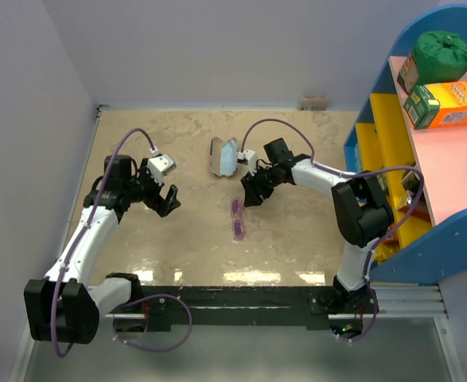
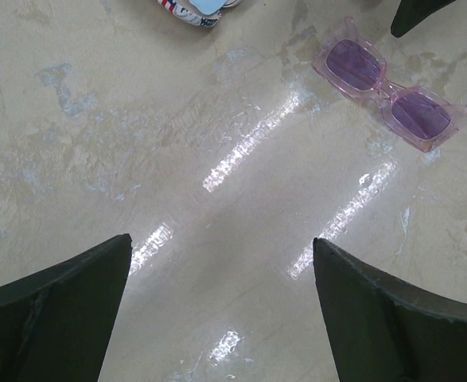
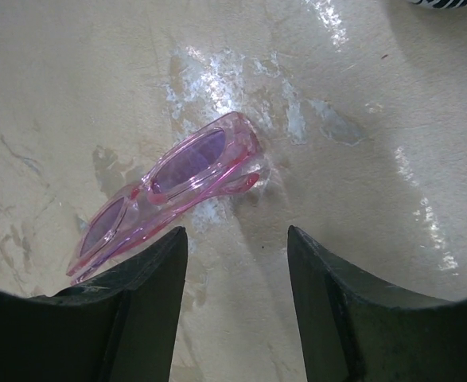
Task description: Organize the sunglasses
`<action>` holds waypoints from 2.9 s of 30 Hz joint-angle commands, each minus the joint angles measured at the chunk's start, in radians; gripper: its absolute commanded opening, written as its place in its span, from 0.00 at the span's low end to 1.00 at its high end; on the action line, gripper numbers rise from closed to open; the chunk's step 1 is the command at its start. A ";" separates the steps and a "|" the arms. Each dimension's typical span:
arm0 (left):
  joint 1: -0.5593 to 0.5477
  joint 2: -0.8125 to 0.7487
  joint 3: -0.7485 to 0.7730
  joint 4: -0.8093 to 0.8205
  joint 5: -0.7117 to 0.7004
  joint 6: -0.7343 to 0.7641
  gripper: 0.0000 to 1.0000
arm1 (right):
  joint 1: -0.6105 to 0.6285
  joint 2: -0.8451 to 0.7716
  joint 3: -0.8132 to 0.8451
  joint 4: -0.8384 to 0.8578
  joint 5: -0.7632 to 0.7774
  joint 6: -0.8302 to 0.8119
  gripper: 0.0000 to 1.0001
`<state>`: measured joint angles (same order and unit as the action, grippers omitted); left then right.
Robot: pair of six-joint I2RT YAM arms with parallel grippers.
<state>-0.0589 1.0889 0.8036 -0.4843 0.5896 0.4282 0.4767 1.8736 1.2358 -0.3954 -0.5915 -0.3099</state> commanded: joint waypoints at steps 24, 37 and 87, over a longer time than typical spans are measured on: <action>0.010 -0.010 -0.004 0.032 0.012 -0.006 1.00 | 0.106 0.101 0.036 0.004 -0.027 -0.001 0.51; 0.013 -0.012 -0.007 0.032 0.013 -0.005 1.00 | 0.128 0.104 0.051 0.012 0.039 -0.009 0.39; 0.022 -0.026 -0.014 0.044 0.015 -0.008 1.00 | 0.197 0.137 0.093 -0.042 0.095 -0.066 0.05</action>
<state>-0.0467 1.0885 0.8028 -0.4789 0.5892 0.4286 0.6704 1.9968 1.3125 -0.4068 -0.5301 -0.3641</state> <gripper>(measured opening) 0.997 0.118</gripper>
